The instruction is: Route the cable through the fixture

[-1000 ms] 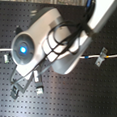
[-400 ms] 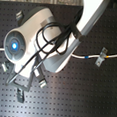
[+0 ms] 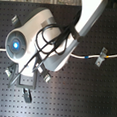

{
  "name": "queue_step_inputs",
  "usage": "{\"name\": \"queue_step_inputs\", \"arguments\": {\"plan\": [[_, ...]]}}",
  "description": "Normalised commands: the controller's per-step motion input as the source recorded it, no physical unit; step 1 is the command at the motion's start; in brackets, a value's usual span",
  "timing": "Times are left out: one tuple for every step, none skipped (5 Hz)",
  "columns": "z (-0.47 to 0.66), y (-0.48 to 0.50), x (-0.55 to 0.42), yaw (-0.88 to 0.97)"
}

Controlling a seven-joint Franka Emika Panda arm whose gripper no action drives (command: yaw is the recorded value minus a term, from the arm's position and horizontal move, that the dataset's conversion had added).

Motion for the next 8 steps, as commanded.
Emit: {"name": "queue_step_inputs", "arguments": {"plan": [[0.02, -0.055, -0.019, 0.0], [0.32, 0.136, -0.407, -0.09], [0.31, 0.224, -0.315, -0.17], [0.07, 0.01, 0.001, 0.0], [0.35, 0.351, -0.211, -0.07], [0.25, 0.314, -0.215, -0.09], [0.0, -0.002, -0.026, -0.05], [0.0, -0.159, -0.159, -0.02]]}}
